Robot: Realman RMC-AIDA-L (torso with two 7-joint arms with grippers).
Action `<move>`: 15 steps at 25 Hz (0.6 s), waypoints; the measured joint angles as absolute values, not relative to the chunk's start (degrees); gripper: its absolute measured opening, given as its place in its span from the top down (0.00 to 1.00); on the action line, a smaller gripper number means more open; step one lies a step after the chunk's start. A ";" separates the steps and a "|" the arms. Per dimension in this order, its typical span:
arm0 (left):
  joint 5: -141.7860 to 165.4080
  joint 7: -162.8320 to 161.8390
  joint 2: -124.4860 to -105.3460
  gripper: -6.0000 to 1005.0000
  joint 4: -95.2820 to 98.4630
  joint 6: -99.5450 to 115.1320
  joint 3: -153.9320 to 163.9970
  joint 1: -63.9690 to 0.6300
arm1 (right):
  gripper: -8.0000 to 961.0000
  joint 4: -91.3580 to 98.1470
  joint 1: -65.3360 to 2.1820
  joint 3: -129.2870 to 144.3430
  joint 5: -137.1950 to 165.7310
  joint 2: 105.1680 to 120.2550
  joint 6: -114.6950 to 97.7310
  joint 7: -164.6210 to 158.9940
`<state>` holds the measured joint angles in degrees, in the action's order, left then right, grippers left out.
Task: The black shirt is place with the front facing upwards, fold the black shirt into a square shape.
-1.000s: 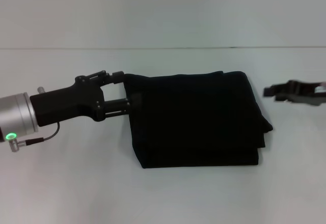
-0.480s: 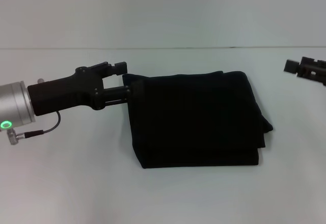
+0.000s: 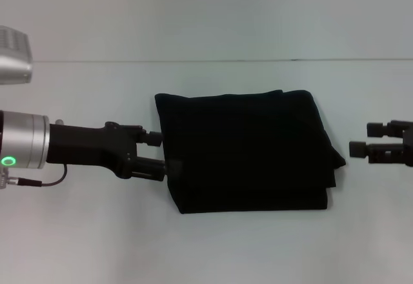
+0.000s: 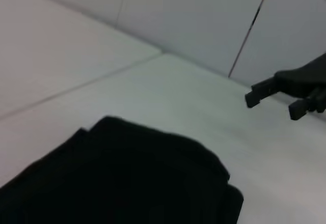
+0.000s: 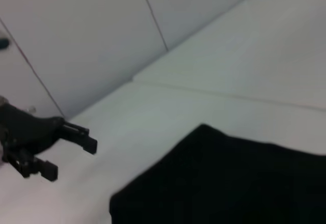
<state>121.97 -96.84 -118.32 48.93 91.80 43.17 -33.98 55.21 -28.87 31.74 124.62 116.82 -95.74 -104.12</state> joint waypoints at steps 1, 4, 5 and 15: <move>122.61 -97.38 -118.36 0.15 49.13 91.68 43.23 -34.16 | 0.04 56.76 -28.93 31.74 126.18 117.38 -95.43 -105.09; 122.98 -97.54 -118.55 0.16 49.22 91.51 43.07 -34.28 | 0.05 58.54 -29.50 31.78 129.33 118.30 -94.89 -106.72; 123.00 -97.52 -118.61 0.16 49.22 91.46 42.99 -34.23 | 0.05 58.59 -29.76 31.80 129.93 118.41 -94.68 -107.12; 123.09 -97.76 -118.65 0.16 49.27 91.43 42.89 -34.15 | 0.05 58.22 -31.05 31.98 133.18 117.68 -93.46 -109.65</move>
